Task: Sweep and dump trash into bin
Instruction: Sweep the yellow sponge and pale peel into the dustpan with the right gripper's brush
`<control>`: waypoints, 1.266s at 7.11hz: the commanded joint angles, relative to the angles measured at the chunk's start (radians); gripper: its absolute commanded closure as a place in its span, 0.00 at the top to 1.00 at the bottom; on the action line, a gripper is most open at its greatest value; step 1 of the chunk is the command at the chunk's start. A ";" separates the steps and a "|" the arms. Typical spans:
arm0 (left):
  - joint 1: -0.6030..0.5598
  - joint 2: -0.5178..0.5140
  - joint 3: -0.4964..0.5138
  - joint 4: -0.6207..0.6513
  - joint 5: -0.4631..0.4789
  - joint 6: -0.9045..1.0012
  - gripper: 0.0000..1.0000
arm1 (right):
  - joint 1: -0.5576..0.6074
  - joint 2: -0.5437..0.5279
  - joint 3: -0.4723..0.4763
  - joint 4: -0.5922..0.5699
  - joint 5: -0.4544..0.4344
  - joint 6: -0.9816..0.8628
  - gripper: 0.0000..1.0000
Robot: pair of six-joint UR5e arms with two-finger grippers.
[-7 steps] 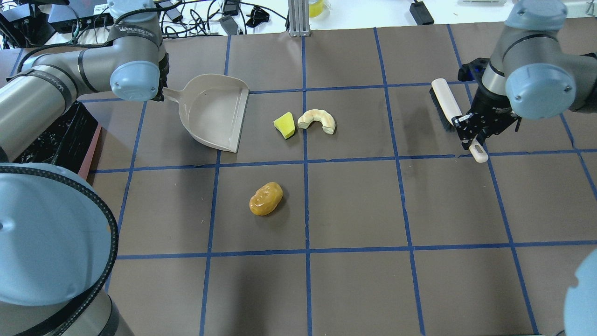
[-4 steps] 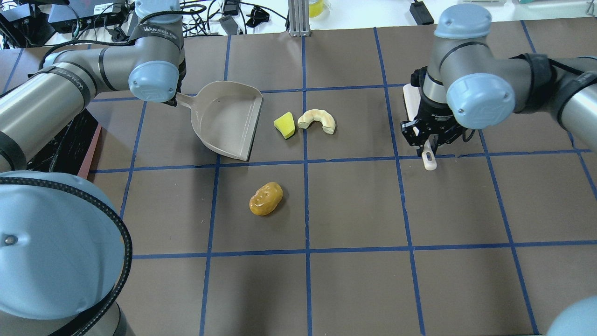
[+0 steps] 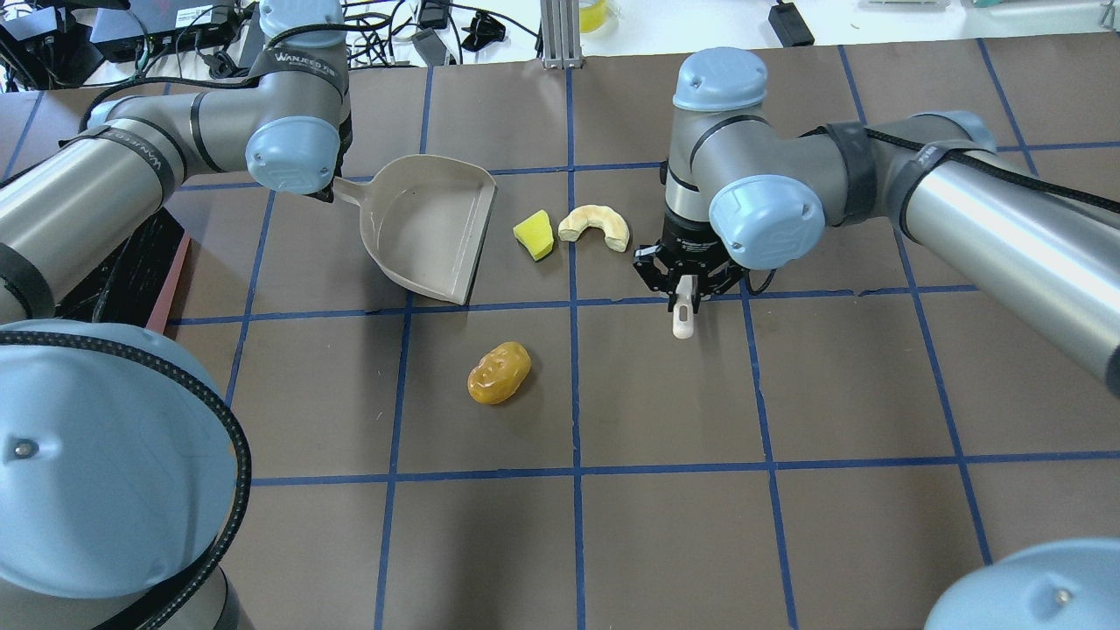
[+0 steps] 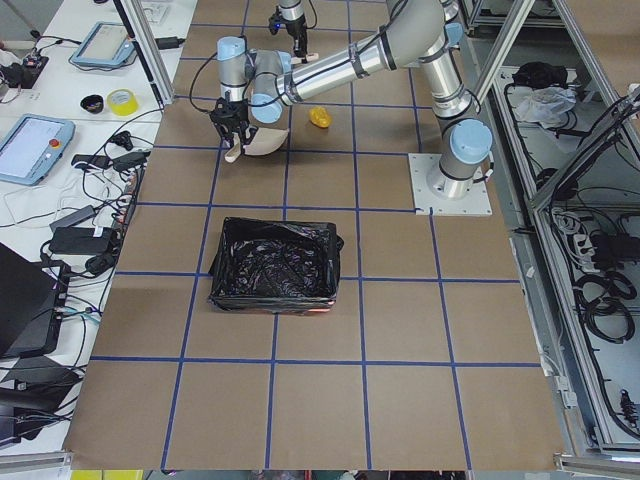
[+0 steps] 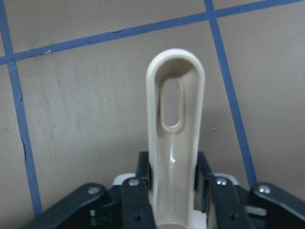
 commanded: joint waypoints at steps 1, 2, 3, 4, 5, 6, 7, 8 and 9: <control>0.000 0.001 0.002 0.000 0.011 0.000 0.00 | 0.083 0.085 -0.069 -0.076 0.090 0.037 0.14; 0.000 0.001 0.002 0.000 0.011 0.000 0.00 | 0.131 0.117 -0.132 -0.086 0.148 0.101 0.13; 0.000 0.001 0.002 0.000 0.011 0.000 0.00 | 0.162 0.160 -0.201 -0.086 0.164 0.106 0.13; 0.000 0.001 0.002 0.000 0.013 0.000 0.00 | 0.188 0.197 -0.256 -0.092 0.251 0.110 0.12; 0.000 0.002 0.002 0.000 0.013 0.000 0.00 | 0.193 0.215 -0.284 -0.093 0.299 0.127 0.12; 0.000 0.002 0.002 0.000 0.013 -0.002 0.00 | 0.197 0.231 -0.294 -0.124 0.351 0.132 0.12; 0.000 0.002 0.002 0.000 0.013 -0.002 0.00 | 0.197 0.251 -0.318 -0.150 0.391 0.147 0.12; 0.000 0.002 0.002 0.000 0.013 -0.002 0.00 | 0.196 0.255 -0.337 -0.147 0.393 0.149 0.12; 0.000 0.004 0.001 0.000 0.013 0.000 0.00 | 0.194 0.251 -0.338 -0.138 0.379 0.152 0.13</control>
